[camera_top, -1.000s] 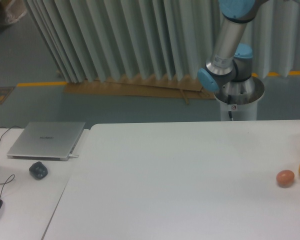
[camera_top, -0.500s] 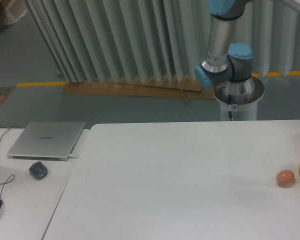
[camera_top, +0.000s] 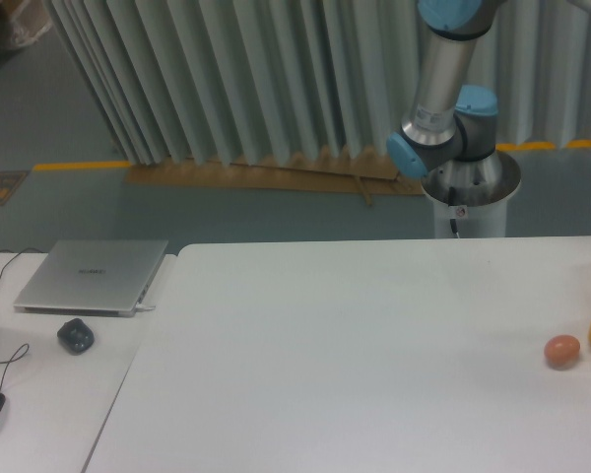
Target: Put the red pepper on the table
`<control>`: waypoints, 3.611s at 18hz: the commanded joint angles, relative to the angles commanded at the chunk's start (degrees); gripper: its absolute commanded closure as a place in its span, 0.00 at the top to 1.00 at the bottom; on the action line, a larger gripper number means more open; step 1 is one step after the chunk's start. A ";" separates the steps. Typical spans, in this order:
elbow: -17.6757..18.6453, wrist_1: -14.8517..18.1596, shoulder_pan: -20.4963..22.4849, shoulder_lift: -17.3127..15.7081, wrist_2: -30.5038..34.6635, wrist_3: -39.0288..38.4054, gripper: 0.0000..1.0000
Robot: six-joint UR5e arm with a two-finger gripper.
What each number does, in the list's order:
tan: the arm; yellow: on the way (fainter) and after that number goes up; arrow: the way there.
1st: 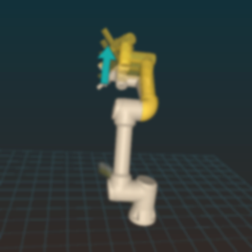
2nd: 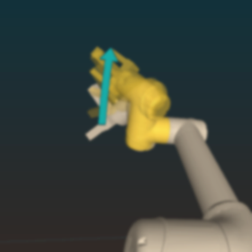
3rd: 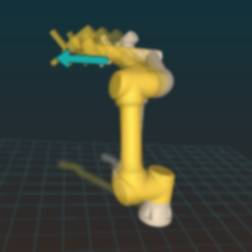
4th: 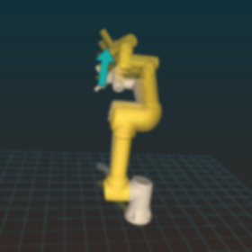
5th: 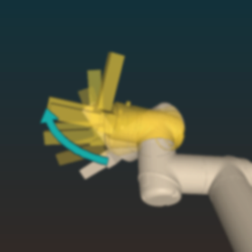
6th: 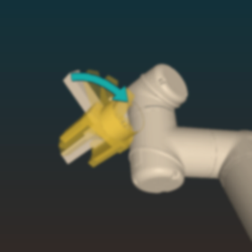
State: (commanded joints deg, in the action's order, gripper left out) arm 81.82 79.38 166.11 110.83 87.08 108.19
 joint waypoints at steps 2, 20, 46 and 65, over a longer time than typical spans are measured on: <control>0.70 -1.85 0.00 0.44 3.00 -0.08 1.00; 5.89 -9.42 2.63 2.55 -5.34 -15.90 1.00; 6.24 -9.51 2.55 3.96 -2.79 -14.41 0.47; 6.24 -6.52 1.93 1.05 -2.80 -14.85 0.28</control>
State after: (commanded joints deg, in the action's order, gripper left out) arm 88.07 72.86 168.05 111.88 84.29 93.34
